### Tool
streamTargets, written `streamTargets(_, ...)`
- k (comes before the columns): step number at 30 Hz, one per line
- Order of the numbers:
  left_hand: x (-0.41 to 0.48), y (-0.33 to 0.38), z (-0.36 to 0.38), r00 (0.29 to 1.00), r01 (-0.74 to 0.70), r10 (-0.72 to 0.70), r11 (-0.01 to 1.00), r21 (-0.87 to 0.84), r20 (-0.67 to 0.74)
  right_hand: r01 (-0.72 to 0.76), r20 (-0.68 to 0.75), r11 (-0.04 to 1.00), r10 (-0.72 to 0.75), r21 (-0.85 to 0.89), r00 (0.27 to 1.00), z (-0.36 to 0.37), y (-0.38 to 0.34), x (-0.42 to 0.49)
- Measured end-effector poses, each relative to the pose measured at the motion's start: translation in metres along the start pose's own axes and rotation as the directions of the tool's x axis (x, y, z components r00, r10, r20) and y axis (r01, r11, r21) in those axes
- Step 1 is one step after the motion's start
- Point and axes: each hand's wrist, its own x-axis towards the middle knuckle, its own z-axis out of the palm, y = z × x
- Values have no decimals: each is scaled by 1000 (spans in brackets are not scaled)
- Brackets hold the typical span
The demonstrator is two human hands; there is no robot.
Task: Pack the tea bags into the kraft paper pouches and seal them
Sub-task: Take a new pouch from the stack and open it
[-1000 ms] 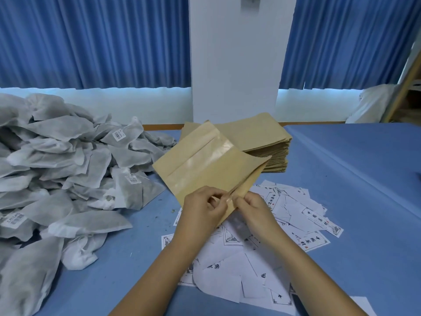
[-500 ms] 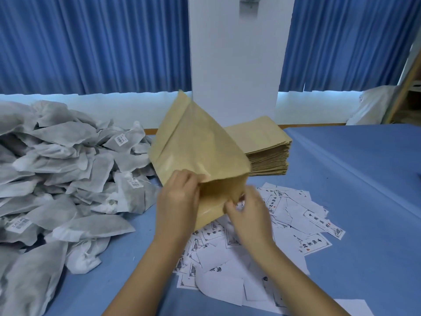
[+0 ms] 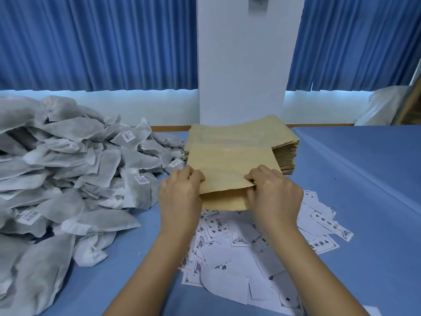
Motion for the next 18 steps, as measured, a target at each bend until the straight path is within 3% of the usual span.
streamTargets(3,7,-17,2,996,-58,35,955,-289,-84,-54,10,998,54,-10,998,1,-1,6)
streamTargets(5,11,-42,4,1000,-18,18,926,-377,-3,-82,-3,996,82,-35,997,4,1,14)
streamTargets(7,12,-79,11,972,232,-236,952,-199,0,-75,8,996,76,-43,997,7,5,23)
streamTargets(9,9,-111,13,809,582,-587,802,134,2,-21,81,999,23,-28,996,12,5,26)
streamTargets(10,5,-119,14,729,649,-682,714,262,52,0,127,1000,1,-8,992,15,3,26)
streamTargets(12,-2,-122,19,698,618,-699,699,361,158,-8,209,998,-5,62,978,20,-3,21)
streamTargets(16,-1,-108,27,784,405,-539,819,406,307,-85,305,957,-4,276,952,26,-5,14)
streamTargets(18,-2,-100,32,773,298,-487,845,444,407,-95,345,949,-16,301,938,27,-4,11)
